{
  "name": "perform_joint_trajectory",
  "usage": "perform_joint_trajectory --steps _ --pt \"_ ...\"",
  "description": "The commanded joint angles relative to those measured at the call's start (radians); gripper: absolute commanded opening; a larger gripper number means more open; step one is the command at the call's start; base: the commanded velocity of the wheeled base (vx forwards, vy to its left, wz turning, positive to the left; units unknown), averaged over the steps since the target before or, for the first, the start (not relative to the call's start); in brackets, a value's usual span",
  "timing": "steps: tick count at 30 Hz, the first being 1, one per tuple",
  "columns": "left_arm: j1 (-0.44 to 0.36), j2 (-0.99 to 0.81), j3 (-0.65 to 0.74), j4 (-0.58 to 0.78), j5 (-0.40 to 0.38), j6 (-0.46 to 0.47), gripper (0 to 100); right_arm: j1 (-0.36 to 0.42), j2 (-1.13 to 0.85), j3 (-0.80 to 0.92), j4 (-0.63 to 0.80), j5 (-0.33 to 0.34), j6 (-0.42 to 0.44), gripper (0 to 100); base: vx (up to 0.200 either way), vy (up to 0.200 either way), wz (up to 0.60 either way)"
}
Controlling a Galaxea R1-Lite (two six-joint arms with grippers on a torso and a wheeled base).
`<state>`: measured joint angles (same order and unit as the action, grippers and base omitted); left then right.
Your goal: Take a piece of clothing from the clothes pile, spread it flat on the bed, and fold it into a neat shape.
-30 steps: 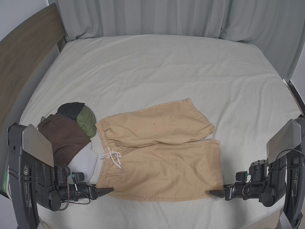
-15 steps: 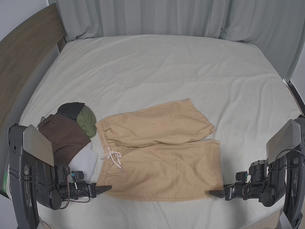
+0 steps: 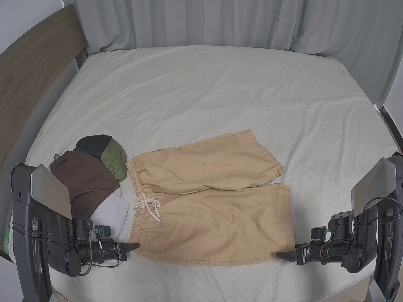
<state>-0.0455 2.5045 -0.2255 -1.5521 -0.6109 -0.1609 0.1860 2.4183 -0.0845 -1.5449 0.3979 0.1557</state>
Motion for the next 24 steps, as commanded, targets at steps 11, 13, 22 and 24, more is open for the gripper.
perform_joint_trajectory --steps 11,13,22,24 --pt "-0.004 0.001 0.000 -0.003 -0.001 0.001 0 0.013 0.002 0.000 0.000 0.004 0.001 100 0.000 0.000 0.00" --pt "-0.004 -0.001 0.000 -0.003 -0.001 0.001 0 0.013 0.002 -0.003 0.000 0.004 0.001 100 0.000 0.000 0.00" --pt "-0.004 -0.001 -0.001 -0.003 -0.001 0.001 0 0.013 0.004 0.000 0.000 0.004 0.001 0 0.000 0.000 0.00" --pt "-0.004 -0.003 0.000 -0.003 0.000 0.001 0 0.013 0.002 0.005 0.000 0.004 0.001 0 0.000 0.000 0.00"
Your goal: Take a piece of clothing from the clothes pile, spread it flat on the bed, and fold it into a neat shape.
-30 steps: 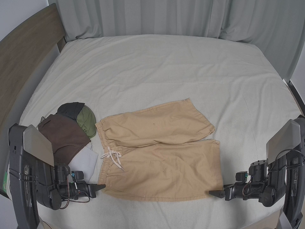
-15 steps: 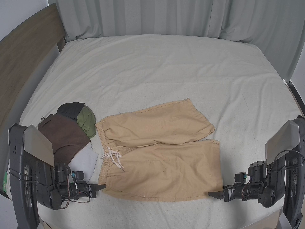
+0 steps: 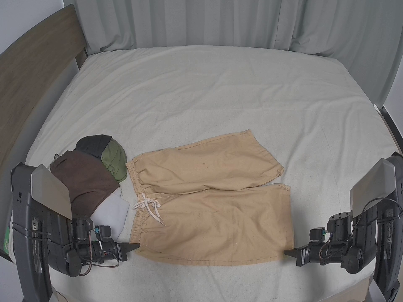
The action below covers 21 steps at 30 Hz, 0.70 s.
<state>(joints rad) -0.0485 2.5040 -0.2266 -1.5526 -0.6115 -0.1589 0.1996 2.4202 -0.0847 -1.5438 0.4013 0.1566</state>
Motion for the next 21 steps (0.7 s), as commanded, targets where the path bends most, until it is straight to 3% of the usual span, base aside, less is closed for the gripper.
perform_joint_trajectory --steps 1,21 --pt "-0.001 -0.002 0.001 -0.003 0.001 -0.001 0 0.000 0.000 0.005 -0.001 0.001 0.000 0 0.000 0.000 0.00" --pt "0.056 -0.001 0.156 -0.001 -0.037 0.136 0 -0.017 -0.009 0.085 0.002 0.033 -0.058 0 0.000 0.000 0.00"
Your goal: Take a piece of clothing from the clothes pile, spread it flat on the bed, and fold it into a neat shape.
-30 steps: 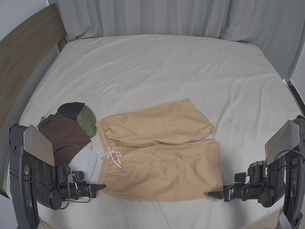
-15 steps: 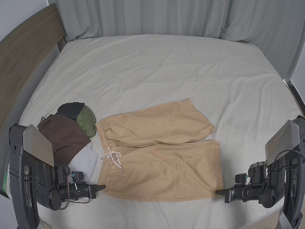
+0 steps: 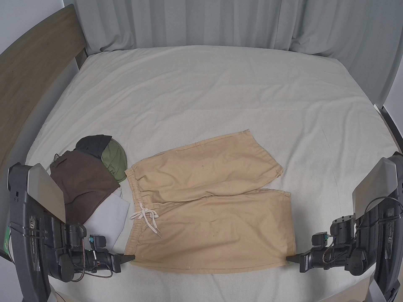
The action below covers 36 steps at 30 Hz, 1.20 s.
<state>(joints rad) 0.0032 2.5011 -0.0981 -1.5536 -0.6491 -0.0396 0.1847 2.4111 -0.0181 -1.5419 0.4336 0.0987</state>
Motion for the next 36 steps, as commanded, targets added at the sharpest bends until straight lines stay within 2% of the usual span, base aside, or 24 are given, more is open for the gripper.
perform_joint_trajectory --steps 1,9,13,16,21,25,36 --pt "0.004 0.004 0.034 0.000 0.000 0.029 0 -0.002 0.002 0.018 0.000 0.000 -0.001 0 0.000 0.000 0.00" --pt "-0.003 -0.004 0.012 -0.002 -0.020 0.041 0 -0.001 -0.010 0.017 -0.003 0.010 -0.001 0 0.000 0.000 0.00" --pt "-0.019 -0.033 0.011 -0.002 -0.037 0.032 0 0.001 -0.059 0.009 -0.003 0.048 0.001 0 0.000 0.000 0.00" --pt "-0.022 -0.059 0.009 -0.002 -0.038 0.009 0 -0.001 -0.086 0.000 -0.003 0.063 0.004 0 0.000 0.000 0.00" --pt "-0.034 -0.179 -0.017 -0.002 -0.043 -0.137 0 0.001 -0.145 -0.040 -0.003 0.066 0.035 0 0.000 0.000 0.00" --pt "-0.052 -0.238 -0.029 -0.002 -0.043 -0.206 0 0.006 -0.171 -0.059 -0.003 0.066 0.068 0 0.000 0.000 0.00" --pt "-0.060 -0.255 -0.060 -0.002 -0.041 -0.230 0 0.015 -0.260 -0.114 -0.001 0.068 0.176 0 0.000 0.000 0.00"
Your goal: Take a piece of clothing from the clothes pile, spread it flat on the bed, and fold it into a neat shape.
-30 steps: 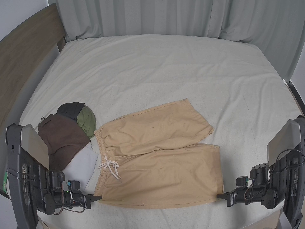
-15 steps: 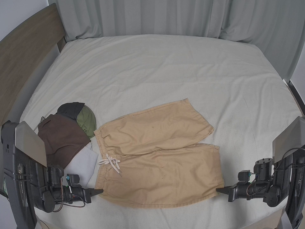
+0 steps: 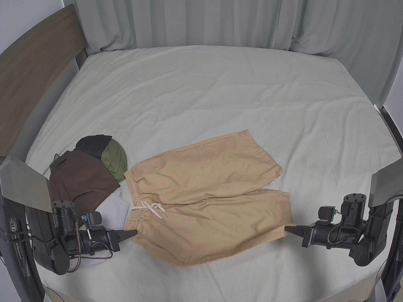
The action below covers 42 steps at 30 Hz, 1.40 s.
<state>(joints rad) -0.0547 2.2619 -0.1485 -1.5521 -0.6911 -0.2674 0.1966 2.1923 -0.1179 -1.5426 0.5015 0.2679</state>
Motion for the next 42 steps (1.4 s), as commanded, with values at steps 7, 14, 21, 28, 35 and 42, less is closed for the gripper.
perform_joint_trajectory --steps 7,14,21,28,35,42 --pt "-0.001 -0.016 -0.017 -0.003 0.002 -0.004 0 0.001 -0.046 -0.029 -0.001 0.000 0.013 0 0.000 0.000 0.00" --pt "0.003 -0.016 -0.028 -0.003 0.004 -0.007 0 0.001 -0.056 -0.040 -0.002 0.000 0.025 0 0.000 0.000 0.00" --pt "0.006 -0.016 -0.048 -0.003 0.008 -0.035 0 0.001 -0.083 -0.055 -0.001 0.000 0.056 0 0.000 0.000 0.00" --pt "0.009 -0.018 -0.059 -0.003 0.010 -0.036 0 0.001 -0.085 -0.069 -0.002 0.000 0.059 0 0.000 0.000 0.00" --pt "0.009 -0.033 -0.062 -0.003 0.010 -0.065 0 0.001 -0.103 -0.075 -0.001 0.000 0.079 0 0.000 0.000 0.00" --pt "0.010 -0.032 -0.079 -0.003 0.016 -0.072 0 0.000 -0.108 -0.105 -0.002 -0.001 0.097 0 0.000 0.000 0.00"
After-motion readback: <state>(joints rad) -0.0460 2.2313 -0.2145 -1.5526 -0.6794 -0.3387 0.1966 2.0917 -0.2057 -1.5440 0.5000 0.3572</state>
